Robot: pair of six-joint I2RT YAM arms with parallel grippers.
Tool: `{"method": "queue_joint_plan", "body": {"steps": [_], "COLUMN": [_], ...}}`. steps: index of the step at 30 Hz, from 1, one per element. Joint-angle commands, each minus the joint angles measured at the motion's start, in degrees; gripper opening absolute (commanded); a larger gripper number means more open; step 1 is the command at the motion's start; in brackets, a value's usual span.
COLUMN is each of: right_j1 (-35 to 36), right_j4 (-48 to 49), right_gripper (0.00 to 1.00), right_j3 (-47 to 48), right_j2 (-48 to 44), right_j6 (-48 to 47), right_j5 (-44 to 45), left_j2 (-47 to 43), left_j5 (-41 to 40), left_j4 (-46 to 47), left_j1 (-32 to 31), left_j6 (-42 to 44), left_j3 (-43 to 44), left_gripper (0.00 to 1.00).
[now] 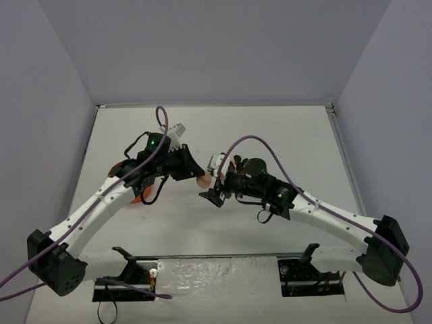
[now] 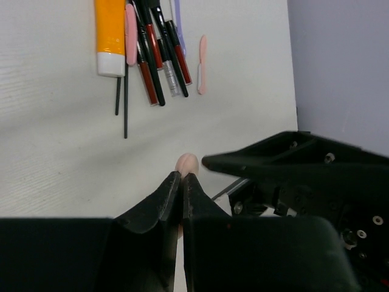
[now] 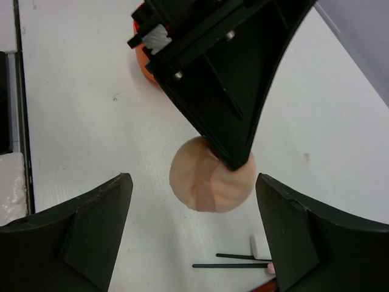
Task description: Organize the makeup
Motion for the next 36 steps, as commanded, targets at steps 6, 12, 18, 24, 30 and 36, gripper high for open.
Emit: {"method": "queue_joint_plan", "body": {"steps": [6, 12, 18, 24, 30, 36], "right_j1": [-0.69, -2.66, -8.27, -11.48, -11.64, -11.91], "right_j4": [1.43, -2.92, -3.05, -1.48, -0.65, -0.75], "right_gripper": [1.0, 1.0, 1.0, 1.0, 1.0, 1.0], "right_j3": [-0.92, -0.66, -3.6, -7.4, -8.91, -9.45], "right_j2": [-6.9, -9.78, -10.72, -13.08, -15.31, -16.77], "right_j6": [5.63, 13.94, 20.35, 22.67, 23.63, 23.83], "right_j5": [13.09, 26.88, 27.87, 24.41, 24.5, 24.65], "left_j2": [-7.81, -12.81, -16.13, -12.59, -7.88, -3.37], "left_j5": [-23.58, -40.79, -41.07, -36.27, -28.79, -24.79], "left_j4": [-11.03, -19.87, -20.12, -16.85, -8.36, -5.05], "left_j1": [0.0, 4.15, 18.03, 28.6, 38.36, 42.84], "left_j6": [13.0, 19.41, 24.8, 28.18, 32.14, 34.21], "left_j3": [5.84, 6.81, 5.28, 4.58, 2.73, 1.72], "left_gripper": [0.0, 0.0, 0.0, 0.0, 0.0, 0.0]}}
